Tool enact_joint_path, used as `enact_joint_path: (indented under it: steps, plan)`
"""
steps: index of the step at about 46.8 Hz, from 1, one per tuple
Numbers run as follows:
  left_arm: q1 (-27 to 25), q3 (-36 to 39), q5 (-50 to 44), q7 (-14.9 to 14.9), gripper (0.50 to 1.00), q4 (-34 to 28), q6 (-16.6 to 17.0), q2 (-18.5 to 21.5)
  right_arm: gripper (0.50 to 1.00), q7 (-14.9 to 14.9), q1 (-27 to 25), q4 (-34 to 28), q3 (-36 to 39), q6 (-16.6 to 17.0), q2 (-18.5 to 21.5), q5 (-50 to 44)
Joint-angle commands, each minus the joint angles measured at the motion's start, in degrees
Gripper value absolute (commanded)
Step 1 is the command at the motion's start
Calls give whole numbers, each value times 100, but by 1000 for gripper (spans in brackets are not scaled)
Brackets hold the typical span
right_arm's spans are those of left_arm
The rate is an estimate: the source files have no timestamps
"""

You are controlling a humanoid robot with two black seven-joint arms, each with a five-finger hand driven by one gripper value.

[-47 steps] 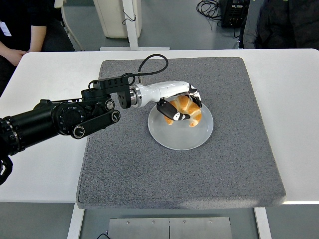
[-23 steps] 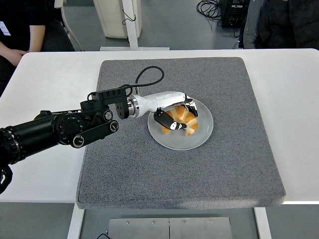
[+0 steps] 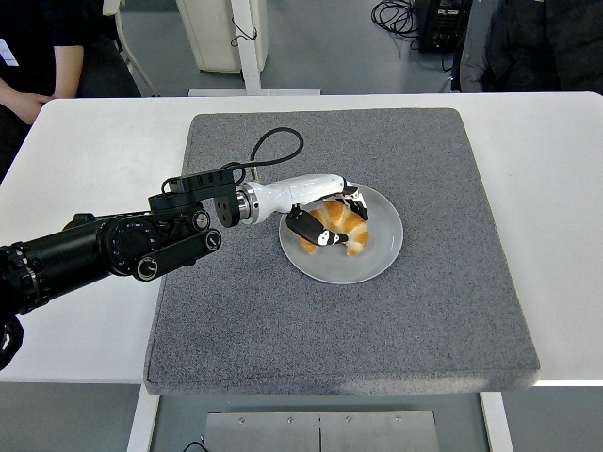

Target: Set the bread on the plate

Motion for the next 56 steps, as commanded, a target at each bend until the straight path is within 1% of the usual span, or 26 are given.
enact_joint_path:
  steps: [1,5,7,11,16,25,29,31,38,44,50,56]
  plan:
    - [13,-9,-9,2,500,-1,0,0,1000,-1,-3,-7,0,0,0,0]
    - [22,-17,-27,2,500,-1,0,0,1000,-1,-3,1,0,0,0,0]
    - [22,-26,-88,2,537,-1,0,0,1000,-1,-3,1,0,0,0,0]
    - [30,-17,-351,2,646,-1,-9,0,1000,-1,-3,1,0,0,0,0]
    - [22,-9,-668,2,740,-1,-9,0,1000,-1,-3,-7,0,0,0,0]
    - [74,0,-712,11,836,-1,-17,0,1000,-1,-3,-8,0,0,0,0]
    - [110,-9,-721,20,895,-10,-17,0,1000,-1,-3,-8,0,0,0,0]
    - [110,-9,-721,20,913,-10,-17,0,1000,-1,-3,1,0,0,0,0]
    - [110,-52,-730,11,946,-10,-17,9,1000,-1,-3,-7,0,0,0,0]
    - [83,-131,-791,11,951,-10,-44,26,1000,-1,-3,1,0,0,0,0]
    - [-39,-210,-1300,20,954,-10,-79,70,1000,-1,-3,-7,0,0,0,0]
    - [-443,-246,-1968,55,955,-10,-88,105,1000,-1,-3,1,0,0,0,0]
